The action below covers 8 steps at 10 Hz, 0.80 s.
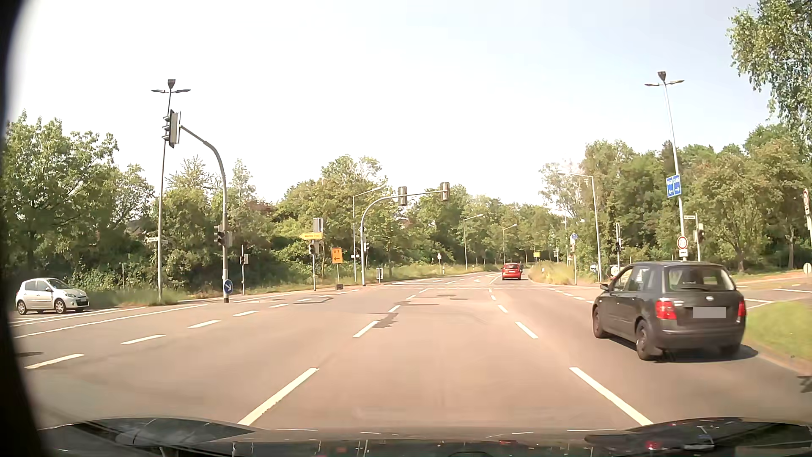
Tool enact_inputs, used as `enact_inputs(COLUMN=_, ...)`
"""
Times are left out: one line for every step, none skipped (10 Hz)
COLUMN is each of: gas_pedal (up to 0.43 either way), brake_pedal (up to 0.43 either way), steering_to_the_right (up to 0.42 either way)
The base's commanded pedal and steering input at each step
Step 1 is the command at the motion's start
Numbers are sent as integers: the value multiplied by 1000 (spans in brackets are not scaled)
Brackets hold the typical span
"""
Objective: Follow the waypoints while adhering to traffic rules and regulations
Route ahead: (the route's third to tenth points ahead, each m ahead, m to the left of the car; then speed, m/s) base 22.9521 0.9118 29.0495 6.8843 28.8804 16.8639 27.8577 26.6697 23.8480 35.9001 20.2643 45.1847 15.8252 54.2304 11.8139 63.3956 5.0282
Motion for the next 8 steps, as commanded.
enact_inputs(gas_pedal=429, brake_pedal=0, steering_to_the_right=-2)
enact_inputs(gas_pedal=429, brake_pedal=0, steering_to_the_right=-2)
enact_inputs(gas_pedal=421, brake_pedal=0, steering_to_the_right=-2)
enact_inputs(gas_pedal=409, brake_pedal=0, steering_to_the_right=-2)
enact_inputs(gas_pedal=378, brake_pedal=0, steering_to_the_right=-2)
enact_inputs(gas_pedal=358, brake_pedal=0, steering_to_the_right=-2)
enact_inputs(gas_pedal=311, brake_pedal=0, steering_to_the_right=-2)
enact_inputs(gas_pedal=311, brake_pedal=0, steering_to_the_right=-2)
